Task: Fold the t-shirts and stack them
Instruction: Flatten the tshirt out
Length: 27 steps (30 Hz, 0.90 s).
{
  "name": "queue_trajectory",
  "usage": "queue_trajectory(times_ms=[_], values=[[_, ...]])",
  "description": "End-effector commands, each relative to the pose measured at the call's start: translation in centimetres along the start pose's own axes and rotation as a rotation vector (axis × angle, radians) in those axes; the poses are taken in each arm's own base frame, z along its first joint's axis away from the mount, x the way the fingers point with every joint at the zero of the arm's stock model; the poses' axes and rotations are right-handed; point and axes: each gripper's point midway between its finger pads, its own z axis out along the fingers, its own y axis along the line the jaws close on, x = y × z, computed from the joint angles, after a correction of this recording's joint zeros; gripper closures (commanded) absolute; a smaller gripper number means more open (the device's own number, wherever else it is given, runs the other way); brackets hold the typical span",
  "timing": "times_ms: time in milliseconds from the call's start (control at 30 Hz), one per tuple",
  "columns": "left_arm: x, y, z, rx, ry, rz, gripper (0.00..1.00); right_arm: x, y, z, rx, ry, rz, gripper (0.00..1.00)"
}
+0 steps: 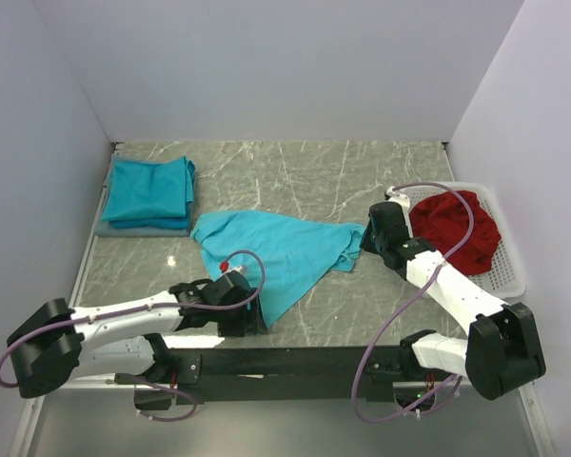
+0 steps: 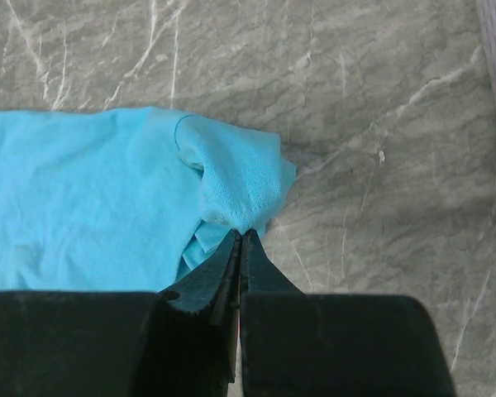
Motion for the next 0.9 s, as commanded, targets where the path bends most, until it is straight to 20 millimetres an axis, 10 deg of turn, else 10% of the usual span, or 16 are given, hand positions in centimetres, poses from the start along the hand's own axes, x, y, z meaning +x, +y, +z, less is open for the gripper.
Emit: queue_trajectory(times_ms=[0, 867], values=[[-1.6, -0.4, -0.1, -0.084, -0.065, -0.015, 0.35, -1.3, 0.0, -0.5, -0.007, -0.060, 0.024, 1.00], [-0.1, 0.4, 2.9, -0.382, 0.017, 0.077, 0.60, -0.3, -0.5, 0.6, 0.023, -0.031, 0.023, 1.00]])
